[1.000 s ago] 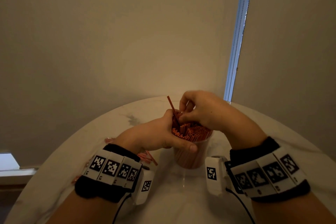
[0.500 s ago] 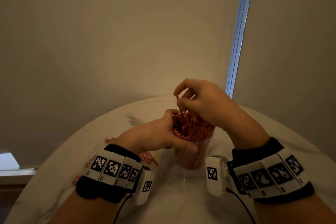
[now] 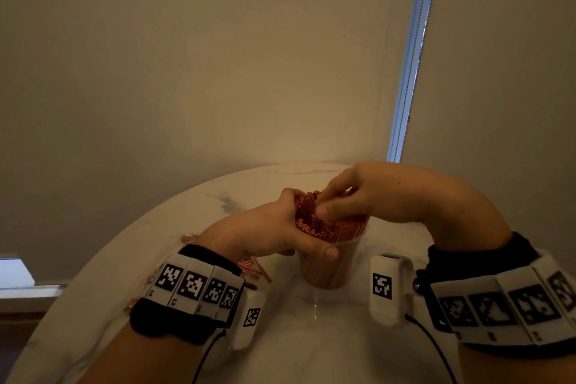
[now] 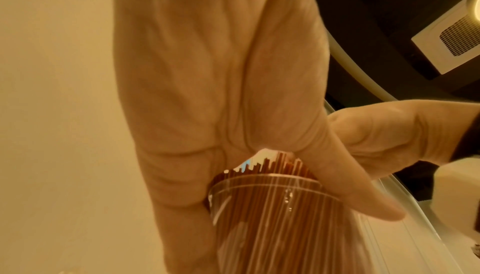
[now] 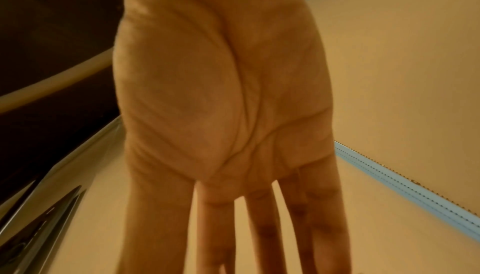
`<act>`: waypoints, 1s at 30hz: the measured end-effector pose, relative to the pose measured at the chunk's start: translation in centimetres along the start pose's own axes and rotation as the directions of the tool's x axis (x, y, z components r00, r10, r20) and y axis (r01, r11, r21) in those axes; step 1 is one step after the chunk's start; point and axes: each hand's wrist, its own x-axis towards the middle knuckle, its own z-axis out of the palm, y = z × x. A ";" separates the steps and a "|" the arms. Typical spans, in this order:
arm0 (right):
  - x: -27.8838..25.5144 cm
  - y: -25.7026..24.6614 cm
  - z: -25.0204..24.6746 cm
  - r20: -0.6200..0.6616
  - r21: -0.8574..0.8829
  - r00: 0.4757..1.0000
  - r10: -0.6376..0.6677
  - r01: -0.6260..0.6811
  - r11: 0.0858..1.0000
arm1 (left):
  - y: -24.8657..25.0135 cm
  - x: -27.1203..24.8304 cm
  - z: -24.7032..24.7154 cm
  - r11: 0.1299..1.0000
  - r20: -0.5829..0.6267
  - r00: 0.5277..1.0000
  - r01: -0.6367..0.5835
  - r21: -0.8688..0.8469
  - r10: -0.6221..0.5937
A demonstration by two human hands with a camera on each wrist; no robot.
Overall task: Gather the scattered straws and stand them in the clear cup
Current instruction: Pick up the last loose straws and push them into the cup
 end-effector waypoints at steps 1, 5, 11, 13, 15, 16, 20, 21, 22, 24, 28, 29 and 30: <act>0.1 0.0 0.1 0.023 -0.042 1.000 0.005 -0.004 0.999 | 0.0 0.0 0.0 1.000 -0.001 1.000 -0.001 0.004 0.001; 1.8 -0.7 1.3 -0.181 -0.099 0.983 0.021 -0.040 0.994 | 0.0 0.0 0.0 1.000 -0.005 1.000 0.001 0.014 -0.001; 2.9 -0.4 2.4 -0.350 -0.086 0.933 0.079 -0.116 0.990 | -0.2 0.1 -0.1 1.000 0.001 1.000 -0.006 -0.006 0.006; 2.1 0.0 1.5 -0.307 -0.035 0.949 0.074 -0.088 0.995 | -0.2 0.1 -0.1 1.000 0.006 1.000 -0.008 -0.009 0.008; 1.4 0.3 0.7 -0.272 -0.020 0.961 0.049 -0.056 0.998 | -0.3 0.2 -0.1 1.000 0.007 1.000 -0.010 -0.008 0.010; 1.2 0.3 0.5 -0.258 -0.009 0.965 0.038 -0.042 0.999 | -0.3 0.2 -0.1 1.000 0.005 1.000 -0.011 -0.010 0.011; 1.4 0.1 0.9 -0.235 -0.028 0.970 0.060 -0.068 0.997 | -0.3 0.3 0.0 1.000 0.016 1.000 -0.011 -0.018 0.011; 1.4 0.0 0.9 -0.244 -0.035 0.968 0.058 -0.069 0.997 | -0.3 0.3 0.0 1.000 0.017 1.000 -0.012 -0.017 0.012; 1.2 0.0 0.7 -0.249 -0.031 0.967 0.054 -0.063 0.998 | -0.3 0.3 -0.1 1.000 0.016 1.000 -0.013 -0.016 0.013; 0.6 0.1 0.0 -0.195 -0.002 0.980 0.048 -0.050 0.999 | -0.4 0.3 -0.1 1.000 0.014 1.000 -0.013 -0.023 0.014; -0.3 0.3 -0.3 0.049 -0.081 0.998 0.051 -0.046 0.996 | -0.4 0.4 -0.1 1.000 0.010 1.000 -0.012 -0.027 0.013; 0.0 0.2 0.0 0.054 -0.073 0.997 0.054 -0.050 0.996 | -0.4 0.4 -0.1 1.000 0.007 1.000 -0.012 -0.028 0.012; 0.5 0.1 0.5 0.010 -0.072 0.998 0.059 -0.058 0.996 | -0.3 0.4 -0.1 1.000 0.006 1.000 -0.010 -0.029 0.010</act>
